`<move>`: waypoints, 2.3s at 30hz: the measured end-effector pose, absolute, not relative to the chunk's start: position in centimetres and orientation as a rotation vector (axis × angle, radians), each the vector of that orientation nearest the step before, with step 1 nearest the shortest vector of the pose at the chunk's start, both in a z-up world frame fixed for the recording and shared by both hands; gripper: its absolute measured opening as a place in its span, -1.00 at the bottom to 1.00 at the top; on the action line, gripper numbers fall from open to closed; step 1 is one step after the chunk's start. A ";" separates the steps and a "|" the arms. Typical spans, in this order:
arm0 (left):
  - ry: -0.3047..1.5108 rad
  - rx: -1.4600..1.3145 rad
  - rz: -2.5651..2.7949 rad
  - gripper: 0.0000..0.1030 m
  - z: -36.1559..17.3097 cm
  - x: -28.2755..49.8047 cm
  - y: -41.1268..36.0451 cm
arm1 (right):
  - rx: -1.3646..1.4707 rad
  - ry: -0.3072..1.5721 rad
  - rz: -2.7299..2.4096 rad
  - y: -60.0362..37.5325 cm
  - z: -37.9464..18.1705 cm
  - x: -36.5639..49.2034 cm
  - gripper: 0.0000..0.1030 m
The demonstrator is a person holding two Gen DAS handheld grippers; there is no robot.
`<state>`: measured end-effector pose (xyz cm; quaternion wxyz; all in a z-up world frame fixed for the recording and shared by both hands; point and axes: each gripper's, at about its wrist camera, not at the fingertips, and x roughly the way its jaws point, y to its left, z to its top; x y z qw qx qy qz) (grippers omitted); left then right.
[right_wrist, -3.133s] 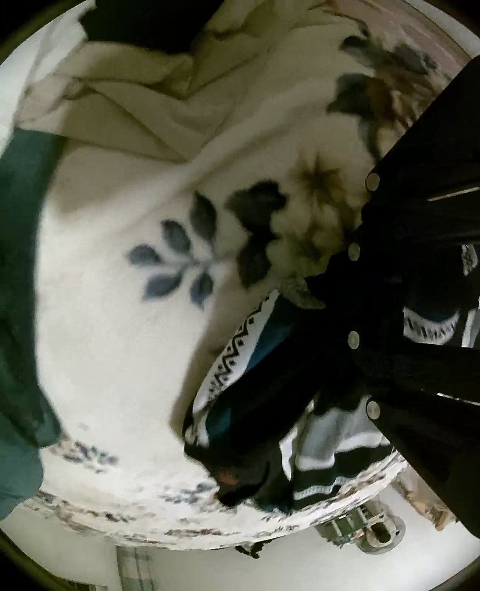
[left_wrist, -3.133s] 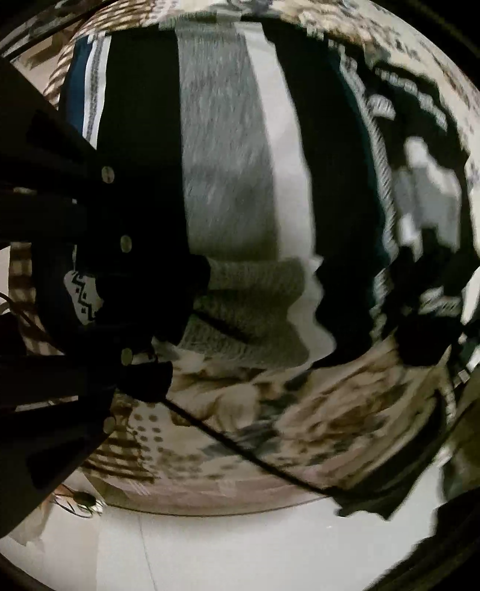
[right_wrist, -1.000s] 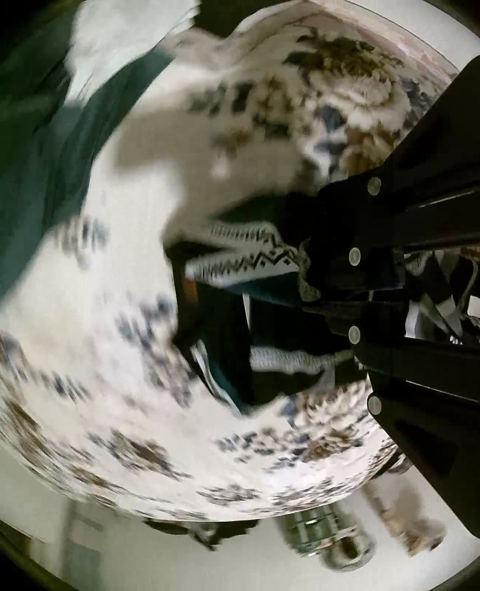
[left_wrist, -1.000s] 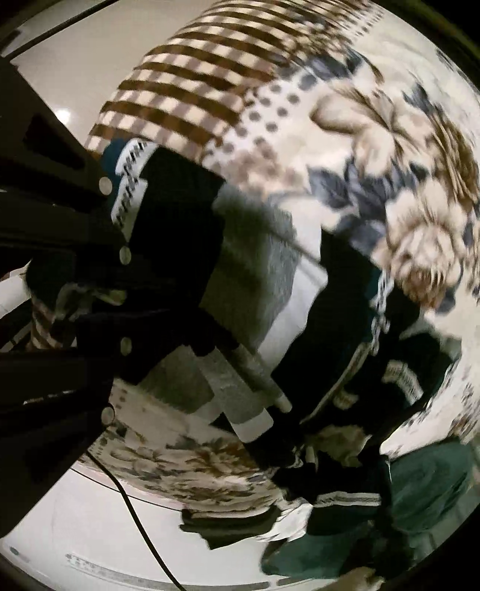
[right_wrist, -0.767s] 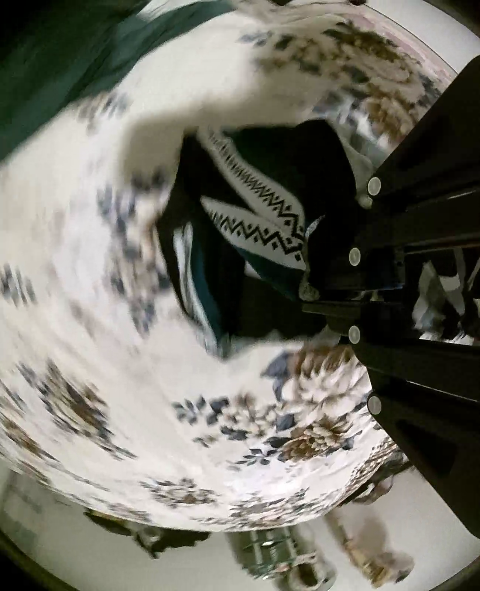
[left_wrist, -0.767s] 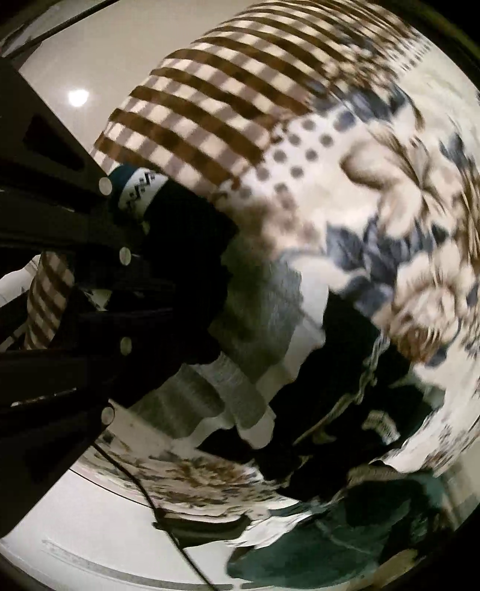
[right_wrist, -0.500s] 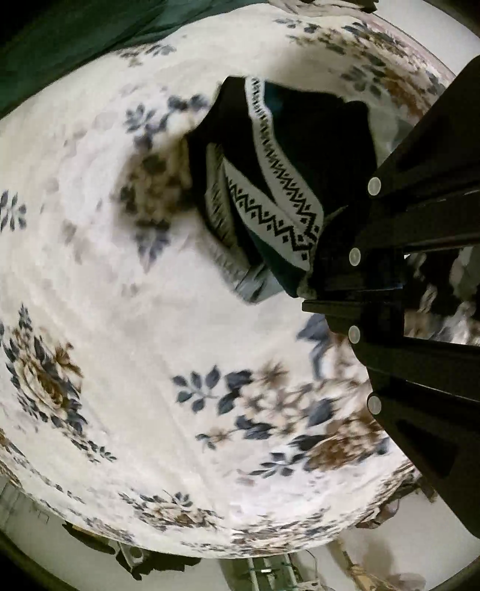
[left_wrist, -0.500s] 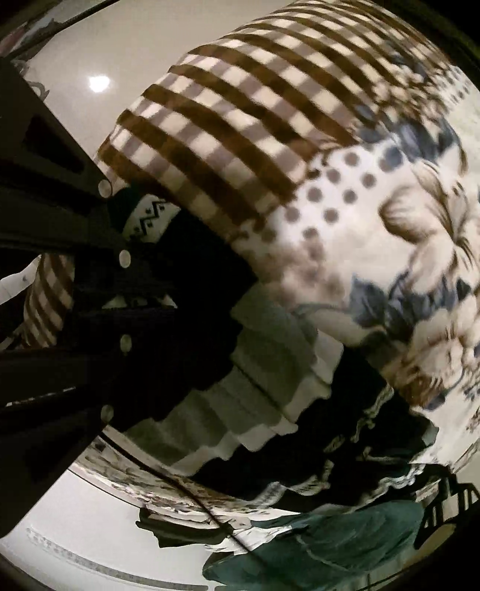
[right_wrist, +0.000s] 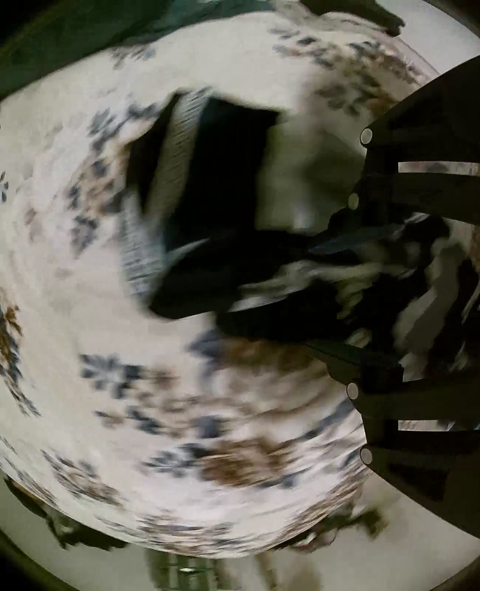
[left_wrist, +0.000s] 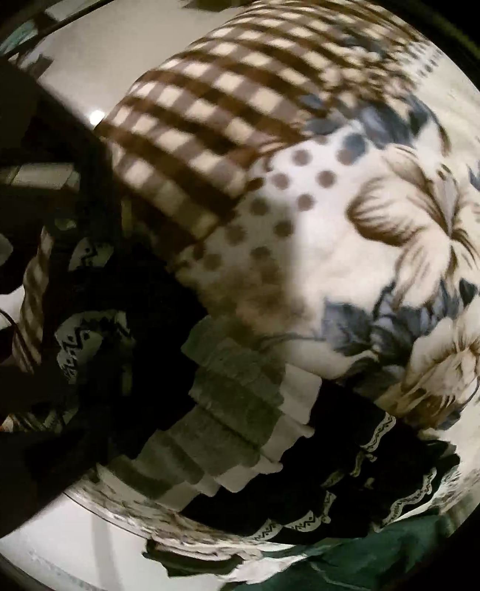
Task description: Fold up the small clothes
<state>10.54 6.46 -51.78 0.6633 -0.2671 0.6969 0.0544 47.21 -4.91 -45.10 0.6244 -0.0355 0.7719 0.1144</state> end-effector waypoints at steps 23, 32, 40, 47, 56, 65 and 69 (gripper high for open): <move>1.685 -0.385 0.374 0.77 -51.1 10.5 19.1 | -0.054 1.701 0.077 -3.1 -53.3 17.5 -0.83; 1.626 -0.389 0.491 0.77 -47.9 7.0 26.8 | -0.329 1.609 0.355 2.2 -49.9 8.0 -0.87; 1.594 -0.330 0.423 0.77 -47.3 7.9 24.8 | -0.135 1.776 0.408 1.7 -52.3 9.6 -0.57; 1.526 -0.223 0.271 0.77 -46.8 12.8 17.0 | 0.187 1.680 0.308 -9.1 -44.7 20.4 -0.24; 1.443 -0.258 0.266 0.77 -47.7 20.5 13.6 | 0.197 1.580 0.200 -9.2 -40.3 45.5 -0.01; 1.511 -0.231 0.265 0.77 -52.6 23.4 14.9 | 0.042 1.734 0.073 -3.9 -51.4 54.5 -0.47; 1.540 -0.237 0.232 0.77 -52.9 22.9 14.8 | 0.057 1.693 0.010 -3.8 -51.3 55.6 -0.84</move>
